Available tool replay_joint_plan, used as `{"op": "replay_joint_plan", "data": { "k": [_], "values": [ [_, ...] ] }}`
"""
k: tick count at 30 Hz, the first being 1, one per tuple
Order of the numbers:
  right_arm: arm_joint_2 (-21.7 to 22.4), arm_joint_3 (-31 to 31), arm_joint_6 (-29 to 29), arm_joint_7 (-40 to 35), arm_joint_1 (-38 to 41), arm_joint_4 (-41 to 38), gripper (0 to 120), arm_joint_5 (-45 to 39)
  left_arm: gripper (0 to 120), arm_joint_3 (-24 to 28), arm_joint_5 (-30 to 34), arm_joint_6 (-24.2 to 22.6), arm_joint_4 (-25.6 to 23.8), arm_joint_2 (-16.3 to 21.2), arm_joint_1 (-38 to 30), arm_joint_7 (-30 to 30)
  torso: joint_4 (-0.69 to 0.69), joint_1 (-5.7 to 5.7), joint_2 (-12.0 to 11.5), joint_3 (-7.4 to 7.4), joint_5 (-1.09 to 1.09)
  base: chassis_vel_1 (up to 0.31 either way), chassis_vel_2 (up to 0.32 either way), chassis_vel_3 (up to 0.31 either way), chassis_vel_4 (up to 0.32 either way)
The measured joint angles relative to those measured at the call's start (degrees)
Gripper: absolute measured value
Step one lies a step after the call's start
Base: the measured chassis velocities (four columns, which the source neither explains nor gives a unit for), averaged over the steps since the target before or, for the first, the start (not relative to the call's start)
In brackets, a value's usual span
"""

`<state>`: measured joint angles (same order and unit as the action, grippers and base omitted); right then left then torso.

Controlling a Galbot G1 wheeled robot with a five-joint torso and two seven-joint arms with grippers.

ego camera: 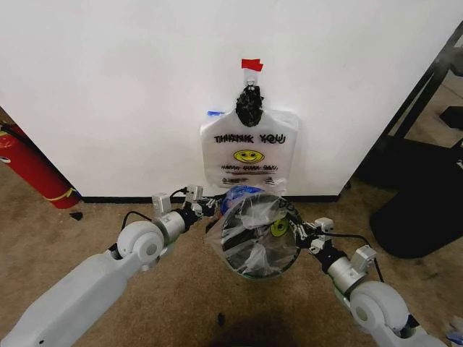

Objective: Pick up the garbage bag from the wall and place it over the trash bin.

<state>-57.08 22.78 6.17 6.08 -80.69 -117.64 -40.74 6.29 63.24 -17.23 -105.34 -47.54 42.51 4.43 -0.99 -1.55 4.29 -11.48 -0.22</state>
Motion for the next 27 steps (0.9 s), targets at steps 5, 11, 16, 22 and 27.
{"op": "replay_joint_plan", "data": {
  "k": [5,11,16,22,27],
  "values": [
    [0.1,0.2,0.0,0.0,-0.3,-0.6,0,-0.2,0,1.5,-1.8,0.0,3.4,-0.8,-1.7,0.5,0.0,0.0,0.0,0.0,0.0,0.0,0.0,0.0,0.0],
    [-0.3,0.3,0.0,-0.1,-0.8,-0.8,0,-0.2,0,1.4,-2.3,-0.5,3.3,-1.0,-1.6,1.0,0.0,0.0,0.0,0.0,-0.01,0.0,0.0,0.0,0.0],
    [-1.9,-0.1,0.8,-2.4,-0.3,-0.3,0,-1.9,19,-1.0,-2.6,-1.6,-0.5,0.0,0.5,1.3,0.0,0.0,0.0,0.0,-0.01,0.0,0.0,0.0,0.0],
    [-4.7,-0.4,3.4,-7.2,0.3,0.0,0,-6.4,40,-4.4,-3.2,-1.6,-3.5,1.9,3.6,1.6,0.0,0.0,0.0,0.0,-0.01,0.0,0.0,0.0,0.0],
    [-7.1,-0.4,5.5,-11.5,0.3,-0.8,0,-11.4,59,-7.6,-4.1,0.3,-5.7,2.5,6.4,3.8,-0.01,0.0,0.0,0.0,-0.01,0.0,0.0,0.0,0.0]
  ]
}}
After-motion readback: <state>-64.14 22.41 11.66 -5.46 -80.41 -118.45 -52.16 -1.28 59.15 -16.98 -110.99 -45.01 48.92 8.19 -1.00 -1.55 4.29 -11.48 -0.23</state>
